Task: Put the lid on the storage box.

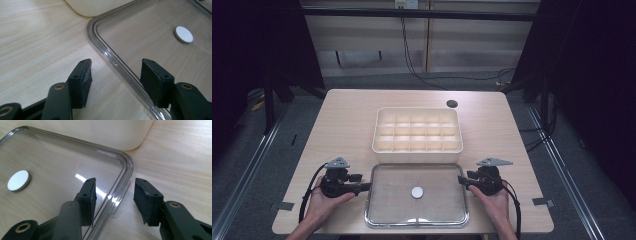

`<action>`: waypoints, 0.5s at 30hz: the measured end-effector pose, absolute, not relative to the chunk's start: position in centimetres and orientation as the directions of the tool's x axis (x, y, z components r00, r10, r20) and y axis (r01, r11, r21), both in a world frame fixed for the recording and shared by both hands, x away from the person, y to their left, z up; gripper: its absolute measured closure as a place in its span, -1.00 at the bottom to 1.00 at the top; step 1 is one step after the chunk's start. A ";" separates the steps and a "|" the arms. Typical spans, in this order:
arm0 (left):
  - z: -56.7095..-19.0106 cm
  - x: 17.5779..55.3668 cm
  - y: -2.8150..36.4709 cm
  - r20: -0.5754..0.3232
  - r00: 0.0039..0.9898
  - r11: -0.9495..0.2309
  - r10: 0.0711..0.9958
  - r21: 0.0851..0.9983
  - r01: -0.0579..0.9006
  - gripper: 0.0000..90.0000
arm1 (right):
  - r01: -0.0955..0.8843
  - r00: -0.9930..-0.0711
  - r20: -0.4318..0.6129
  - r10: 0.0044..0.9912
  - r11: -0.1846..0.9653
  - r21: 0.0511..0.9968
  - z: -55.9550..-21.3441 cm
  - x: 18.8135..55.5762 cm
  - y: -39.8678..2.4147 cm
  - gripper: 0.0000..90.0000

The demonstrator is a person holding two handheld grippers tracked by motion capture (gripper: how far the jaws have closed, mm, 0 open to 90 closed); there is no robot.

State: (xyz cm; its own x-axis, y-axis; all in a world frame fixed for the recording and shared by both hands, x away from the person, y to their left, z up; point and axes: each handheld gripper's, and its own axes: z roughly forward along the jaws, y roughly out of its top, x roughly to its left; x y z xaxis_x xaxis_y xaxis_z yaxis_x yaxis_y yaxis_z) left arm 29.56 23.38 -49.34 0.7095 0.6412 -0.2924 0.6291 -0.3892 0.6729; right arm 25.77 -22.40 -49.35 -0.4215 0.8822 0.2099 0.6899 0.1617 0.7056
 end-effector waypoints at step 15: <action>-49.7 29.1 22.1 -0.268 0.746 -0.441 0.609 0.667 0.600 0.13 | 0.686 -0.425 0.141 0.894 0.216 0.695 -50.0 25.2 -21.3 0.12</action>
State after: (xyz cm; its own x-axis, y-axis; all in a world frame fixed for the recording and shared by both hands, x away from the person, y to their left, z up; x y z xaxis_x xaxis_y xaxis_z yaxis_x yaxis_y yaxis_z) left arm 29.14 22.12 -49.65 0.7462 0.6092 -0.2684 0.6002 -0.4414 0.6670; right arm 25.24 -21.30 -49.98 -0.4246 0.8943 0.1412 0.6858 0.2160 0.6950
